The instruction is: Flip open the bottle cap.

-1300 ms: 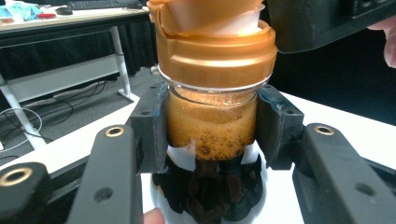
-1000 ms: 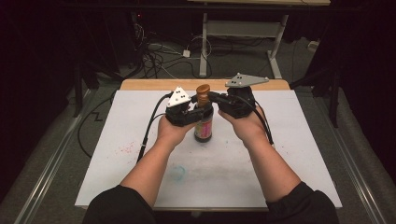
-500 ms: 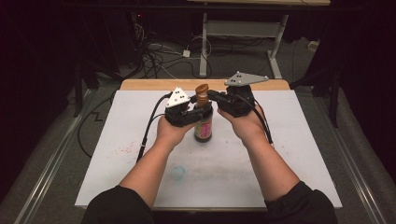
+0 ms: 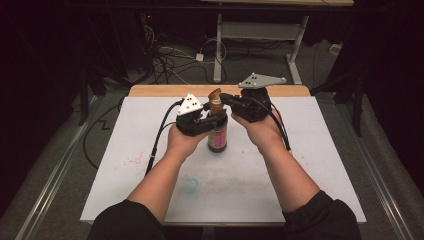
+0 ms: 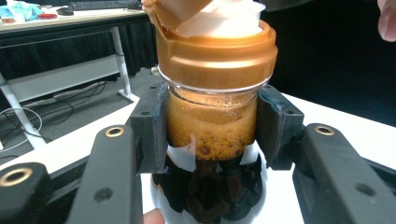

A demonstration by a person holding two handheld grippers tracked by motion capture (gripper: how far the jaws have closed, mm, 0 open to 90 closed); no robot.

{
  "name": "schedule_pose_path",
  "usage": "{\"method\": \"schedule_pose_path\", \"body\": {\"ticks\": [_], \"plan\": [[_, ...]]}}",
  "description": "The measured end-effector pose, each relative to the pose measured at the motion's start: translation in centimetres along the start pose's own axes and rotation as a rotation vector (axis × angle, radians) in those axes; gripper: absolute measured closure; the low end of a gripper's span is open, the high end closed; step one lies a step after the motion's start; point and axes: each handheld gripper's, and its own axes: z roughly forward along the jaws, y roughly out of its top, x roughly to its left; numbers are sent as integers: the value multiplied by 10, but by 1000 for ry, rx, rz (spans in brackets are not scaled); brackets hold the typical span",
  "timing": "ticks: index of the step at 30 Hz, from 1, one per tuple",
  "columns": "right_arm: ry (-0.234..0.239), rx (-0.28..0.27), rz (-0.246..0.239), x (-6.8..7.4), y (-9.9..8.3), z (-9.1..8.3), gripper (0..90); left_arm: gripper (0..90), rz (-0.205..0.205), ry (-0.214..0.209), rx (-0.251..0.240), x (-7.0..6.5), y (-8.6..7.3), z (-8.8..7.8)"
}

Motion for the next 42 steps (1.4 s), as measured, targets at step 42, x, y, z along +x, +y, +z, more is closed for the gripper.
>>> {"method": "schedule_pose_path", "body": {"ticks": [42], "plan": [[-17,-16,1,-10,13,-6,900,487,-1,-7,1,0,0,-2]]}}
